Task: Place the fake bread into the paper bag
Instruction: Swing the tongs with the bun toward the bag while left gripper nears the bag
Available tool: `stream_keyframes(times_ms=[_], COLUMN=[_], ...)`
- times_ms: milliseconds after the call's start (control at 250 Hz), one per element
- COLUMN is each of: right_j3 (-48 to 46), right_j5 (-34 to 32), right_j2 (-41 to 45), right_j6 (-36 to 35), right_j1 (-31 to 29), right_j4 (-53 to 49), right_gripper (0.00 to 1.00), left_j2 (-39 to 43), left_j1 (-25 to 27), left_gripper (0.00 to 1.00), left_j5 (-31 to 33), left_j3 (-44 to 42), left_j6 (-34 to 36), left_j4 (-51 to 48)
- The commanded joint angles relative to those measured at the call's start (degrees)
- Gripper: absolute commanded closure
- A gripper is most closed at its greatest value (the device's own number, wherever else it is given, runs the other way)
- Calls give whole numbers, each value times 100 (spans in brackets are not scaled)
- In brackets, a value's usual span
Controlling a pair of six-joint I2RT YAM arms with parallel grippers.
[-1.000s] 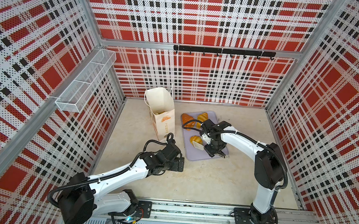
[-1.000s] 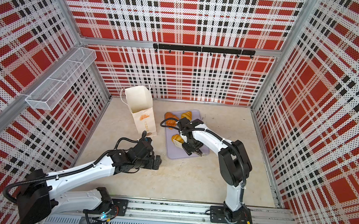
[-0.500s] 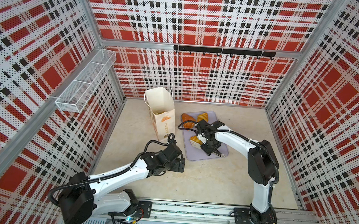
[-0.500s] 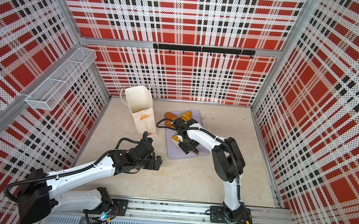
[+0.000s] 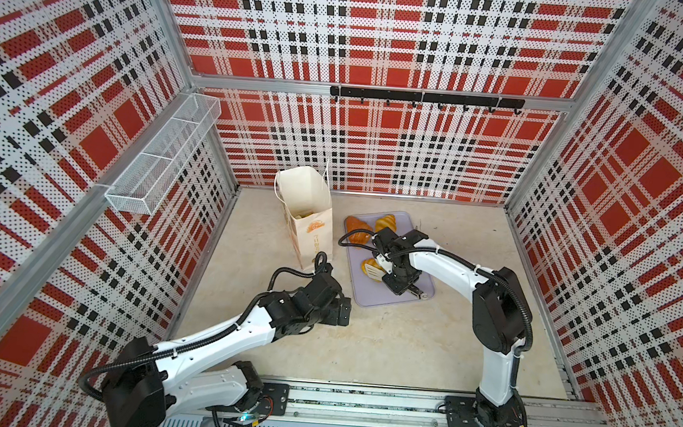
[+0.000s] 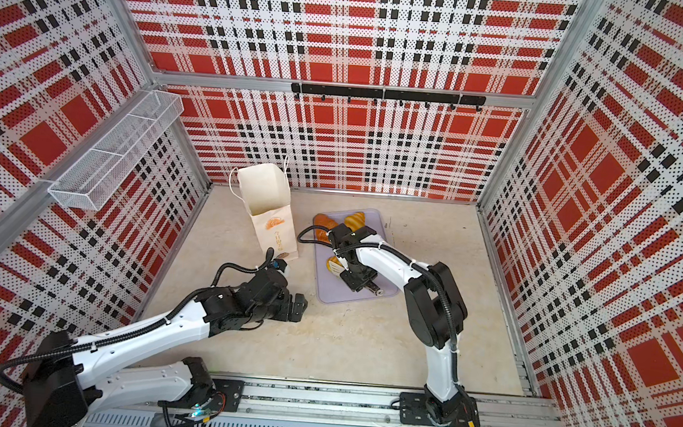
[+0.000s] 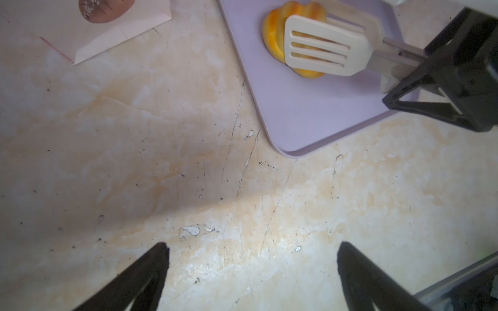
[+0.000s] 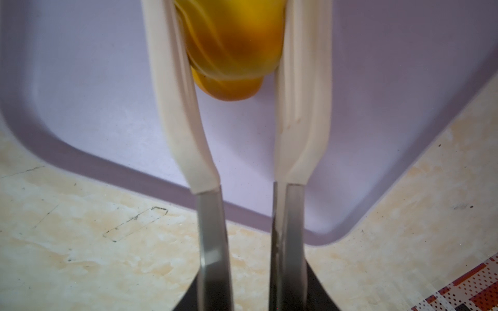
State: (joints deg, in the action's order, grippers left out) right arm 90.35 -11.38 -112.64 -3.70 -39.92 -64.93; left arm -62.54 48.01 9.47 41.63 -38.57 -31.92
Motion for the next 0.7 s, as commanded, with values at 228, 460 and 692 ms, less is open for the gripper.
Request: stream_keyframes(times_ms=[228,460,692], right_j3=[-19,-30,66], right_j5=[231,337,406], right_j2=[522,640,743], right_j6=[166,219,257], right_j1=[-28,-33,-100], right_j4=[232,328,395], right_gripper=[64,64,64], left_j2=[470,630,777], left_j1=[8,-90,-149], left_gripper=[1,1,1], left_j5=[301,301,360], left_j3=[38,166,341], left_j6=[57,194,297], left_j4=[-5,-215,-350])
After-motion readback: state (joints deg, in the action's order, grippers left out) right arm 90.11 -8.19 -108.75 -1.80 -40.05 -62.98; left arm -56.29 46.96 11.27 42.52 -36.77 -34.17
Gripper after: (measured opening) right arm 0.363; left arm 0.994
